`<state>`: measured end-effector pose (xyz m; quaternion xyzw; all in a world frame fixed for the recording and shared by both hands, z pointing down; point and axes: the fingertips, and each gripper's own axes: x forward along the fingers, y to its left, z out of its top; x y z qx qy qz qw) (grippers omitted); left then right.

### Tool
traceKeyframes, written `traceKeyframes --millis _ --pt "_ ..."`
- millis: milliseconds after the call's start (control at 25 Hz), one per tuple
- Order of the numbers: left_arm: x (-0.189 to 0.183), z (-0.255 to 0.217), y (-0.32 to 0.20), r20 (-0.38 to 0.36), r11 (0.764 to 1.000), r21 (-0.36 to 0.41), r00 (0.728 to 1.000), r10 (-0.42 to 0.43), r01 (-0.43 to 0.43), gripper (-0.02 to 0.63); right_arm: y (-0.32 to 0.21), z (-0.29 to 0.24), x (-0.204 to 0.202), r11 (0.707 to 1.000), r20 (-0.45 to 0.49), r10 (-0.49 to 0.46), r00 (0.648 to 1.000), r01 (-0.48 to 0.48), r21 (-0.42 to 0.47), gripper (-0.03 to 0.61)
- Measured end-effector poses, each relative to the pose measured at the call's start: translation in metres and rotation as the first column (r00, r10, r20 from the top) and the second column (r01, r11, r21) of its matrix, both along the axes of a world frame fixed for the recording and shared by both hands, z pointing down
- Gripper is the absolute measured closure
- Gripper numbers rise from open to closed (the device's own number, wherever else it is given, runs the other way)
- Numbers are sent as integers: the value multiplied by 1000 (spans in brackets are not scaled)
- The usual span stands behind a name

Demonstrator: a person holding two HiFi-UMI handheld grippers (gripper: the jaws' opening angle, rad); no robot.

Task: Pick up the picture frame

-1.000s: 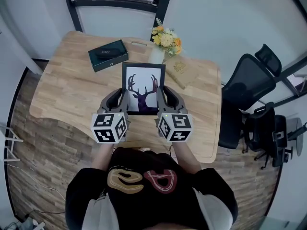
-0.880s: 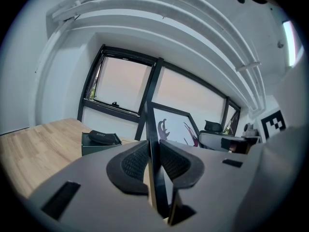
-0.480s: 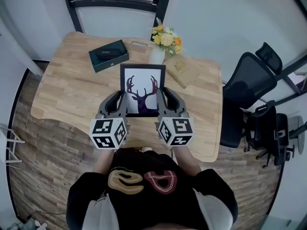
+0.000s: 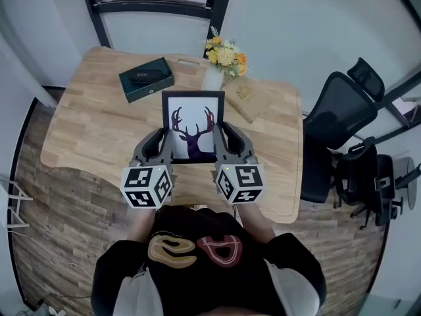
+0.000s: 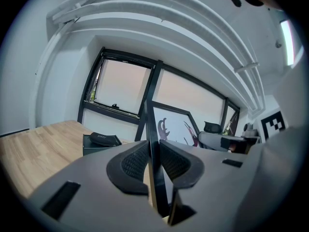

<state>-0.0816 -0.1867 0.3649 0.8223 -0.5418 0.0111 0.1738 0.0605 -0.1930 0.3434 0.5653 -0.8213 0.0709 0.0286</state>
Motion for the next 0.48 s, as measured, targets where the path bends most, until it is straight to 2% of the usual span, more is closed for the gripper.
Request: traceKeyframes --millis 480 --pt "-2 -1 -1 -8 1000 7 1000 -2 2 532 -2 -3 -2 1000 -6 -7 1000 8 15 504"
